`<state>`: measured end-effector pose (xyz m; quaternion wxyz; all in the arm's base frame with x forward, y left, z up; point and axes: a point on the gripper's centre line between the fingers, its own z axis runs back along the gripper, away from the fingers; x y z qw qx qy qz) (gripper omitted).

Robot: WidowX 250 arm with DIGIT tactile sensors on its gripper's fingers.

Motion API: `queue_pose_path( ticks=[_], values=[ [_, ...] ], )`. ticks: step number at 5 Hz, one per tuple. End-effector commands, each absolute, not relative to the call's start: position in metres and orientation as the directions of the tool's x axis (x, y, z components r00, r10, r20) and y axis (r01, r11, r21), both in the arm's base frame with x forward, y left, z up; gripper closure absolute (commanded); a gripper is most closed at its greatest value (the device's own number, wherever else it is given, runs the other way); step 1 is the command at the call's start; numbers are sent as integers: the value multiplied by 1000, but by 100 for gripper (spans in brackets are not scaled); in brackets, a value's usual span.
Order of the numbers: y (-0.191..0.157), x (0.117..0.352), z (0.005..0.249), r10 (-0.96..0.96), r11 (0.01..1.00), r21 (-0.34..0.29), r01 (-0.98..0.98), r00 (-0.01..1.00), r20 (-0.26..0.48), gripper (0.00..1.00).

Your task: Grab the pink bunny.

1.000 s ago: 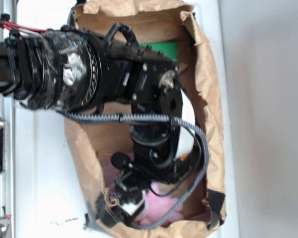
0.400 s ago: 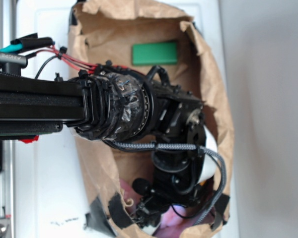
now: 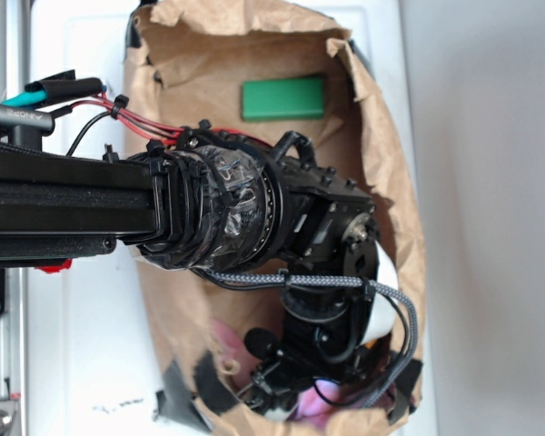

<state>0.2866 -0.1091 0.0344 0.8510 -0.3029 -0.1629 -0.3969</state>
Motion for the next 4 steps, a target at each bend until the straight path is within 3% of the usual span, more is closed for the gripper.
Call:
queue_pose_path(
  ticks=[1, 2, 4],
  values=[
    [-88, 283, 52, -541, 505, -359, 785, 611, 578, 100],
    [-69, 283, 63, -512, 576, -336, 745, 650, 562, 100],
    [-27, 271, 110, -421, 698, -309, 647, 718, 554, 100]
  ],
)
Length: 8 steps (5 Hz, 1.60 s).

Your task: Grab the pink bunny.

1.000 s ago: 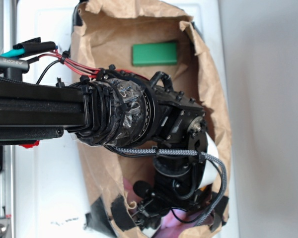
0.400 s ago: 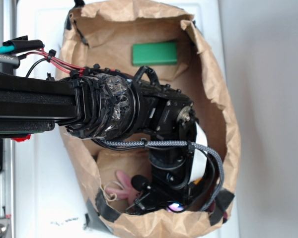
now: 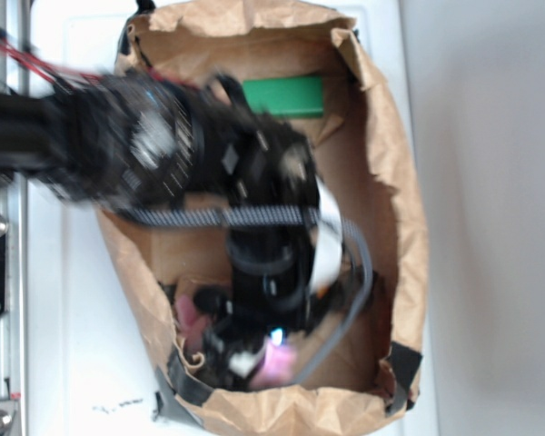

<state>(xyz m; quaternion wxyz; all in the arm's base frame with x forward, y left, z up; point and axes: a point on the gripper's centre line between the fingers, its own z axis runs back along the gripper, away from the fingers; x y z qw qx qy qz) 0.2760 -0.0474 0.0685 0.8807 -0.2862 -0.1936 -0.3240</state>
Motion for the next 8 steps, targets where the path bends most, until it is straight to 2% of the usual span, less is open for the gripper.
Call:
queue_pose_path(
  ticks=[1, 2, 3, 4, 6, 7, 8],
  values=[
    [-21, 272, 120, -397, 746, -285, 602, 746, 534, 100],
    [-25, 274, 122, -386, 761, -304, 573, 776, 498, 100],
    [-33, 275, 114, -416, 734, -326, 596, 773, 478, 0],
    [-44, 274, 104, -464, 712, -315, 628, 757, 460, 0],
    [-77, 276, 77, -538, 634, -368, 681, 729, 423, 0],
    [-105, 274, 57, -566, 637, -327, 698, 712, 416, 0],
    [-122, 270, 37, -631, 623, -257, 739, 669, 393, 0]
  ],
)
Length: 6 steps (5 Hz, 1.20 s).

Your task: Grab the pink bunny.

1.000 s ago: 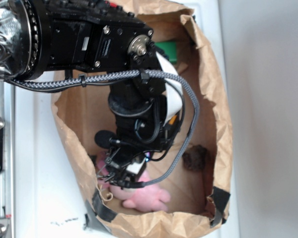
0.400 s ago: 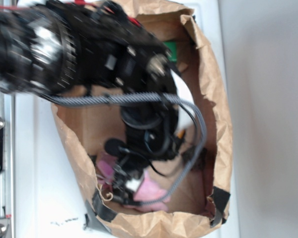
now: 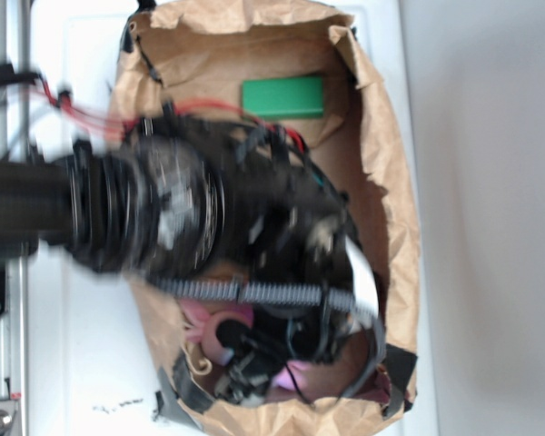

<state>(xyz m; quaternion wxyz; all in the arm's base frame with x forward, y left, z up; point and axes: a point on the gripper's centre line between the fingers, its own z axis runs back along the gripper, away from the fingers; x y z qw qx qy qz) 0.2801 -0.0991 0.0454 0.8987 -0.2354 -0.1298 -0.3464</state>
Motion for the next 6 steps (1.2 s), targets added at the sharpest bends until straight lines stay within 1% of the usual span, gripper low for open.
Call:
queue_pose_path(
  ticks=[1, 2, 3, 4, 5, 6],
  values=[
    [-122, 267, 37, -645, 618, -227, 753, 651, 400, 0],
    [-114, 268, 45, -620, 624, -240, 744, 658, 428, 100],
    [-103, 274, 52, -593, 638, -250, 729, 671, 444, 100],
    [-88, 276, 60, -529, 678, -279, 680, 714, 458, 100],
    [-56, 276, 80, -386, 755, -321, 571, 784, 487, 100],
    [-30, 277, 94, -276, 808, -349, 475, 828, 488, 100]
  ],
)
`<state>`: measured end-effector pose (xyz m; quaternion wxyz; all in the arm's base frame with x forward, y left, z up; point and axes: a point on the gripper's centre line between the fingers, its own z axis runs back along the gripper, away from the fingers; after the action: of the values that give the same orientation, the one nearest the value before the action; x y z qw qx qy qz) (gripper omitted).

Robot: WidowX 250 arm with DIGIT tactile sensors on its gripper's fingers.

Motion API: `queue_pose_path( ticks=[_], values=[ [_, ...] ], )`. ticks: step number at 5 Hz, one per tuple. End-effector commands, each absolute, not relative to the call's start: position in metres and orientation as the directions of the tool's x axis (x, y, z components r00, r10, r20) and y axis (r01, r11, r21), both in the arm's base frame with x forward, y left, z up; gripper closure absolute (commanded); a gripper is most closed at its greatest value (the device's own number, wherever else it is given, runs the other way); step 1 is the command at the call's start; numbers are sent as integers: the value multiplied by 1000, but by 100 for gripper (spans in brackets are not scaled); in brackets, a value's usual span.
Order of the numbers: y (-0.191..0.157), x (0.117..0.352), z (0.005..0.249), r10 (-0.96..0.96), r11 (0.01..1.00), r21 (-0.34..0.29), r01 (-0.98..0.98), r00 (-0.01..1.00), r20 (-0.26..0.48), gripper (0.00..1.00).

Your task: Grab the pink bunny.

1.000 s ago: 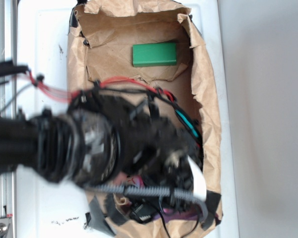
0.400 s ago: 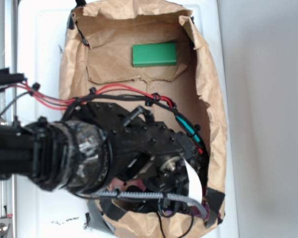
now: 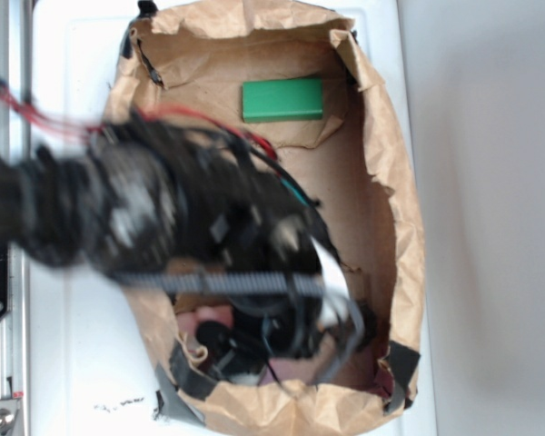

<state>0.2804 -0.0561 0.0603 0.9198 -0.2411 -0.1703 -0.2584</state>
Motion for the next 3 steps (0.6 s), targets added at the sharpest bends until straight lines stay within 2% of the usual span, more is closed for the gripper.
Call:
queue_pose_path(
  ticks=[1, 2, 3],
  values=[
    [-16, 273, 110, -210, 876, -293, 384, 849, 485, 100],
    [-13, 270, 135, -173, 934, -204, 293, 872, 458, 100],
    [-16, 268, 158, -159, 976, -73, 205, 901, 403, 100]
  ],
)
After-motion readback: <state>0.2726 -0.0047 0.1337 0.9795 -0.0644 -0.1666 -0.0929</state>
